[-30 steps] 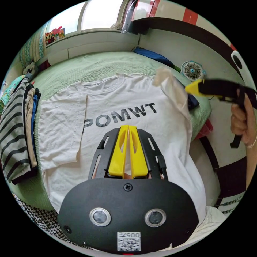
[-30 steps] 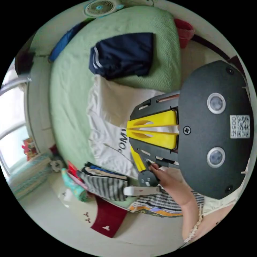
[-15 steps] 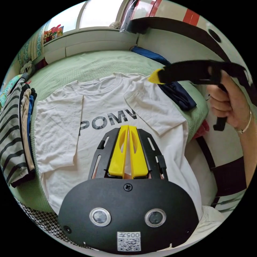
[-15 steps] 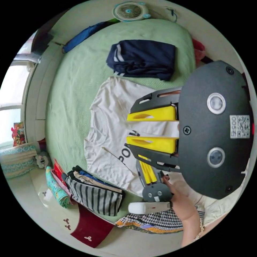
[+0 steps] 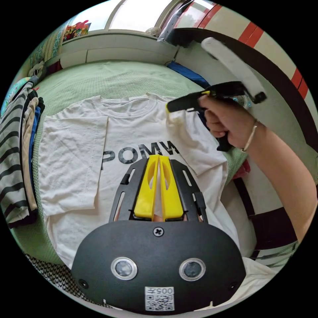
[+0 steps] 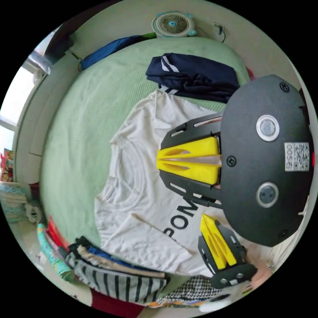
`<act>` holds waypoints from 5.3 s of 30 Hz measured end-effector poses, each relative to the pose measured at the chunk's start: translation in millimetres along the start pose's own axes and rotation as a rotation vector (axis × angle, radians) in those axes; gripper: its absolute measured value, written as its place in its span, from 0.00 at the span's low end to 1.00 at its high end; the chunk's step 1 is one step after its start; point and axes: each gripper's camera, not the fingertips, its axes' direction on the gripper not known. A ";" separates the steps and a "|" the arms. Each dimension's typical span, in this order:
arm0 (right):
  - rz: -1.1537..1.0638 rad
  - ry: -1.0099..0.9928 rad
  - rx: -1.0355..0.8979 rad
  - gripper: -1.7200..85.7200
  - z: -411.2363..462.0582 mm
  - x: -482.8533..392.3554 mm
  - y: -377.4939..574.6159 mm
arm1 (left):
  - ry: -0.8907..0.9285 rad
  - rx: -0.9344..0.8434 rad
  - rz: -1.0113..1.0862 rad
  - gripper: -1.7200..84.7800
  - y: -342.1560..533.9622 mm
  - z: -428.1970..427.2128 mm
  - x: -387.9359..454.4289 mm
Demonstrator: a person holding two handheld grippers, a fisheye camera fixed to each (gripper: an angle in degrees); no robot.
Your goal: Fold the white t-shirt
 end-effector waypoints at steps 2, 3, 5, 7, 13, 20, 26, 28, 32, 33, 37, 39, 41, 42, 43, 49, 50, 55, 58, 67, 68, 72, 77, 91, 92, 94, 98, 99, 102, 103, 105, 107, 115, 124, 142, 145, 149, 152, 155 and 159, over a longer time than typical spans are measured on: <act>0.028 -0.078 0.132 0.01 -31.2 9.3 8.1 | 0.002 -0.002 0.004 0.01 -0.9 0.7 -0.5; 0.029 -0.128 0.213 0.01 -50.8 14.1 12.3 | 0.000 -0.004 0.009 0.01 -1.5 1.0 -0.4; 0.014 -0.189 0.301 0.02 -70.9 18.1 14.1 | -0.008 -0.005 0.016 0.01 -2.4 1.3 -0.2; 0.032 -0.278 0.294 0.03 -69.8 20.8 4.8 | -0.018 -0.008 0.025 0.01 -3.4 2.2 -0.2; 0.070 -0.233 0.143 0.10 -38.0 15.9 -13.4 | -0.028 -0.022 0.015 0.01 -5.6 3.5 -6.2; -0.106 -0.224 0.082 0.09 -34.8 -22.8 25.8 | -0.018 -0.034 0.015 0.01 -15.1 5.3 -12.7; -0.222 -0.048 -0.056 0.05 1.9 -61.5 79.2 | -0.011 -0.035 0.017 0.01 -22.6 5.9 -14.5; -0.205 0.056 -0.098 0.03 22.7 -62.6 80.1 | -0.012 -0.040 0.016 0.01 -23.5 6.7 -14.6; -0.193 0.033 -0.071 0.01 19.4 -63.0 77.3 | -0.024 -0.049 0.011 0.01 -24.5 6.6 -16.0; -0.211 0.008 -0.029 0.01 8.2 -65.0 79.4 | -0.028 -0.047 0.011 0.01 -25.3 5.7 -17.0; -0.290 -0.064 0.000 0.02 -6.6 -67.5 91.8 | -0.040 -0.043 0.001 0.01 -29.8 3.1 -21.4; -0.307 -0.127 -0.079 0.04 6.4 -63.8 93.2 | -0.033 -0.042 -0.008 0.01 -32.7 2.0 -24.2; -0.291 -0.110 -0.149 0.06 19.2 -57.8 91.0 | -0.031 -0.045 -0.014 0.01 -34.3 1.6 -25.5; -0.272 -0.087 -0.140 0.06 19.0 -51.9 88.4 | -0.031 -0.048 -0.014 0.01 -35.3 1.3 -25.8; -0.254 -0.096 -0.098 0.07 13.3 -45.0 84.7 | -0.031 -0.049 -0.012 0.01 -36.0 1.0 -25.7; -0.084 0.011 0.047 0.08 10.4 0.0 34.1 | -0.038 -0.051 -0.008 0.01 -44.8 -1.4 -28.3; -0.068 0.022 0.045 0.08 14.9 4.2 27.7 | -0.032 -0.050 -0.013 0.01 -46.6 -2.2 -29.6; 0.118 0.056 -0.047 0.03 69.7 54.4 -19.3 | -0.035 -0.048 -0.025 0.01 -51.3 -6.5 -33.7; 0.222 -0.038 -0.034 0.02 72.3 85.6 -30.8 | -0.030 -0.047 -0.035 0.01 -53.6 -9.7 -37.8; 0.118 -0.162 0.139 0.12 2.0 135.7 -7.5 | -0.139 0.118 -0.052 0.03 -72.8 -87.8 -71.3; 0.114 -0.171 0.145 0.13 -0.5 141.3 -6.5 | -0.193 0.136 -0.049 0.06 -82.4 -99.4 -84.6; 0.156 -0.208 0.130 0.17 0.4 183.4 -9.2 | -0.313 0.062 -0.064 0.13 -123.0 -94.7 -148.7; 0.228 -0.242 0.096 0.17 21.9 217.4 -21.5 | -0.296 -0.049 -0.091 0.18 -154.4 -66.1 -200.1; 0.235 -0.179 0.040 0.03 57.9 217.0 -46.2 | -0.221 -0.120 -0.172 0.05 -175.6 -59.8 -233.2; 0.223 -0.173 0.044 0.02 55.8 215.2 -46.1 | -0.236 -0.109 -0.158 0.04 -176.1 -65.1 -229.7; 0.180 -0.123 0.074 0.01 40.0 209.3 -48.5 | -0.273 -0.096 -0.134 0.04 -179.6 -75.0 -222.8; 0.161 -0.079 0.121 0.01 8.8 211.1 -69.7 | -0.326 -0.058 -0.105 0.03 -206.9 -102.5 -211.6; 0.156 -0.069 0.135 0.01 -1.0 213.1 -81.9 | -0.338 -0.054 -0.100 0.03 -219.9 -110.1 -210.2; 0.163 0.002 0.171 0.01 -24.2 217.1 -120.3 | -0.391 -0.010 -0.100 0.03 -259.7 -132.2 -208.5; 0.183 0.037 0.192 0.01 -34.7 219.6 -137.6 | -0.406 0.004 -0.107 0.03 -268.3 -137.6 -208.8; 0.245 0.082 0.222 0.01 -49.4 225.5 -161.1 | -0.447 0.056 -0.193 0.04 -297.7 -158.6 -215.6; 0.332 0.121 0.233 0.01 -60.6 232.3 -177.6 | -0.485 0.081 -0.235 0.05 -309.8 -171.6 -220.7; 0.256 -0.049 0.213 0.08 -50.3 218.9 -102.8 | -0.313 0.086 -0.137 0.07 -224.3 -197.1 -203.4; 0.131 -0.212 0.081 0.13 -60.7 168.8 201.4 | -0.167 -0.073 0.021 0.10 21.9 -230.8 -120.5; 0.515 -0.406 -0.004 0.06 -3.0 154.6 353.3 | -0.191 -0.033 -0.203 0.16 168.4 -293.4 -108.5; 0.503 -0.393 0.065 0.01 -40.6 150.0 374.3 | -0.187 -0.017 -0.213 0.16 176.6 -302.4 -110.1; 0.528 -0.399 0.224 0.00 -100.9 149.8 402.3 | -0.160 -0.040 -0.214 0.16 186.2 -297.0 -112.2; 0.517 -0.379 0.306 0.00 -141.3 150.6 406.7 | -0.153 -0.073 -0.223 0.16 192.3 -286.9 -115.8; 0.457 -0.300 0.319 0.00 -165.0 141.4 401.4 | -0.163 -0.083 -0.259 0.15 199.4 -281.4 -121.7; 0.435 -0.286 0.321 0.00 -171.9 127.3 406.9 | -0.164 -0.088 -0.329 0.14 204.8 -278.4 -131.4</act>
